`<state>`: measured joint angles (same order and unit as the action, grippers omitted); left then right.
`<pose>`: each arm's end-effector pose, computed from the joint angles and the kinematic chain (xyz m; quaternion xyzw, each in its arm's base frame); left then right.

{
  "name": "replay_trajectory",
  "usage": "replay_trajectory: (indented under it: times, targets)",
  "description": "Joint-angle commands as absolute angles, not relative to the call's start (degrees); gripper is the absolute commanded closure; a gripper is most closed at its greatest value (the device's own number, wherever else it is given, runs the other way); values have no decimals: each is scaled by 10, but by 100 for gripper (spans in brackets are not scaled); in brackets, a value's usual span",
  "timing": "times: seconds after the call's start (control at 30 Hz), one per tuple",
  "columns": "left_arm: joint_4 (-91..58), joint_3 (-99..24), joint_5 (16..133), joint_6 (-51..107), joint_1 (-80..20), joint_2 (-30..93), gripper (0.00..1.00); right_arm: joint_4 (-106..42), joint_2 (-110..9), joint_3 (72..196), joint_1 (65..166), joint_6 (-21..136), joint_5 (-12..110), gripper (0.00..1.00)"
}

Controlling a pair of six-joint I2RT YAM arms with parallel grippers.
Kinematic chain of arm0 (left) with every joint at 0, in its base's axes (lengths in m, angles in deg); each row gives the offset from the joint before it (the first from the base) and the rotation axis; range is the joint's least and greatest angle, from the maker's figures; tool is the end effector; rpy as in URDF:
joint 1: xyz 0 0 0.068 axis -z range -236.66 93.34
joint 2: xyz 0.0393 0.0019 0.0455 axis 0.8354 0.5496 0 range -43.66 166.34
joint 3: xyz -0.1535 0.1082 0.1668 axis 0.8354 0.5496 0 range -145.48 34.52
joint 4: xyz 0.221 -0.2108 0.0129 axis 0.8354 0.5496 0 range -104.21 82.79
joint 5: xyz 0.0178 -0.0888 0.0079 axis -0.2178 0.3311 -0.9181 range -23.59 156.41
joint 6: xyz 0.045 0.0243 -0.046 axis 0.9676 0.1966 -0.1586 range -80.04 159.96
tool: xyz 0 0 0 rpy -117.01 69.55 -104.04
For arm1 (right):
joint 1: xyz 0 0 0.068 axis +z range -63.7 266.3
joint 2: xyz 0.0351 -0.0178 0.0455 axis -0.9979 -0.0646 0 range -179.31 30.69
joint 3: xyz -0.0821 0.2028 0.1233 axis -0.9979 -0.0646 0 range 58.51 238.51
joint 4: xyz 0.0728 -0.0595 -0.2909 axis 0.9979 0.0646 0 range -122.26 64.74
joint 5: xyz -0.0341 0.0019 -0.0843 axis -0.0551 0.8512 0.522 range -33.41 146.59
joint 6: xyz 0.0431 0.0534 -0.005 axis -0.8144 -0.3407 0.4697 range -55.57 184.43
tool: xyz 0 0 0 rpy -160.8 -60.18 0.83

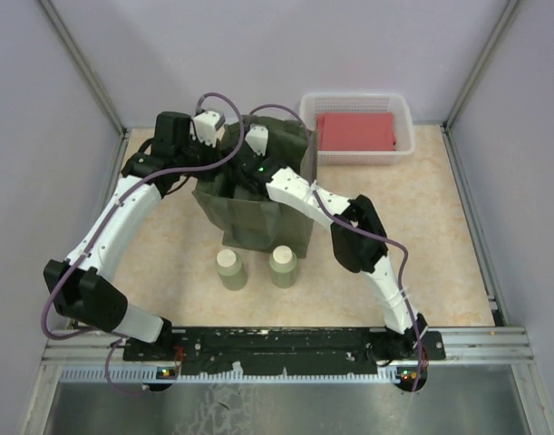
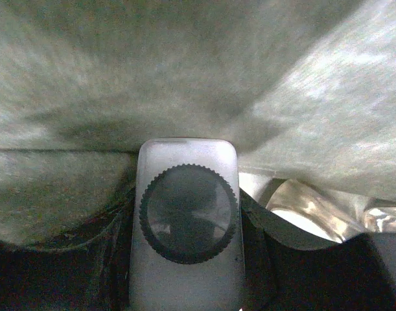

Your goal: Place the personal care products into the canvas bag

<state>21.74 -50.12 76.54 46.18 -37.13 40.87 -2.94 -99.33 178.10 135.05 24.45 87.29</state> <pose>0.3671 -0.1407 0.3392 0.2368 0.8556 -0.1306 0.4413 0.3952 0.4075 0.2267 0.0453 0.8792 0.1150 0.4602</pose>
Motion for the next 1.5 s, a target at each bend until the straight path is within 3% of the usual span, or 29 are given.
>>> replay_trajectory:
  times: [0.0, 0.1, 0.27, 0.83, 0.97, 1.2, 1.47]
  targets:
    - [213, -522, 777, 469, -364, 388, 100, 28, -989, 1762, 1371, 321, 839, 45]
    - [213, -524, 774, 470, -364, 387, 100, 23, -966, 1758, 1374, 338, 840, 20]
    - [215, -524, 772, 471, -364, 388, 100, 12, -901, 1729, 1376, 365, 850, 1]
    - [216, -520, 765, 468, -364, 397, 100, -100, -520, 1485, 1339, 458, 880, 1]
    - [213, -520, 766, 468, -364, 402, 100, -60, -461, 1482, 1348, 500, 824, 1]
    - [222, -524, 753, 475, -368, 409, 100, 137, -384, 1502, 1428, 499, 825, 1]
    - [228, -524, 746, 475, -371, 401, 100, 199, -305, 1339, 1554, 388, 776, 1]
